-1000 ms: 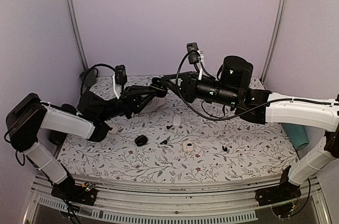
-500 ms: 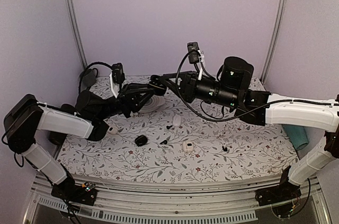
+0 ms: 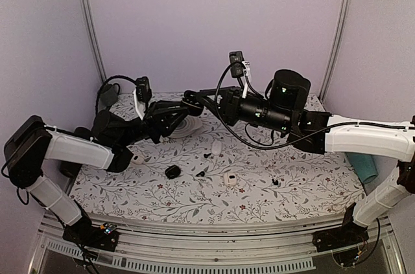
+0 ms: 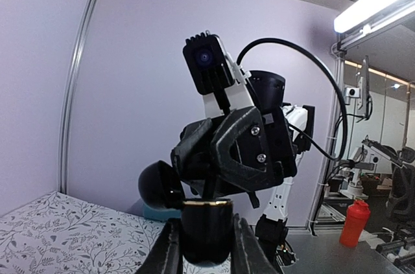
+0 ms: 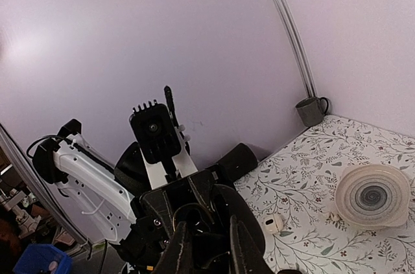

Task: Insert the wireless bluetooth earbuds into the charging case
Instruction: Insert the right earbud into the right side groove of the charging case.

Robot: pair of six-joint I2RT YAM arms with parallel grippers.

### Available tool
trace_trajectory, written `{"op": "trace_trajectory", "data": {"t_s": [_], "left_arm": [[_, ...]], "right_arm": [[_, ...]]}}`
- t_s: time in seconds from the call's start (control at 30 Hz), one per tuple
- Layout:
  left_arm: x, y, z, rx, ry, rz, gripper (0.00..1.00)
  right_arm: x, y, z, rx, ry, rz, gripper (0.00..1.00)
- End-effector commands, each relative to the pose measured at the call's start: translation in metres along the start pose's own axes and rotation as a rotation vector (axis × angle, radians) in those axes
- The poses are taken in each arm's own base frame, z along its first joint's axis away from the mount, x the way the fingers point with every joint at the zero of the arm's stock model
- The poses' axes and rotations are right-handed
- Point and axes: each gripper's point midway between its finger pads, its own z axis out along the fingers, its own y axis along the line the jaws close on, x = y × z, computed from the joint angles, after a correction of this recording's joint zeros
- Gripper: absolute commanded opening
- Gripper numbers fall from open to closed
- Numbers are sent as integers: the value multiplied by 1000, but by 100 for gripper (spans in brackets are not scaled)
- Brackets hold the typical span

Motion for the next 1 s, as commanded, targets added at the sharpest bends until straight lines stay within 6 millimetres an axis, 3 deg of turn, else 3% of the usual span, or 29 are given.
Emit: {"op": "trace_trajectory", "data": {"t_s": [0.0, 0.97], "left_arm": [[-47, -23, 5, 45, -143, 129, 0], [-48, -20, 2, 15, -160, 135, 0]], "right_arm": [[20, -6, 5, 30, 64, 4, 18], [19, -9, 10, 54, 70, 11, 27]]}}
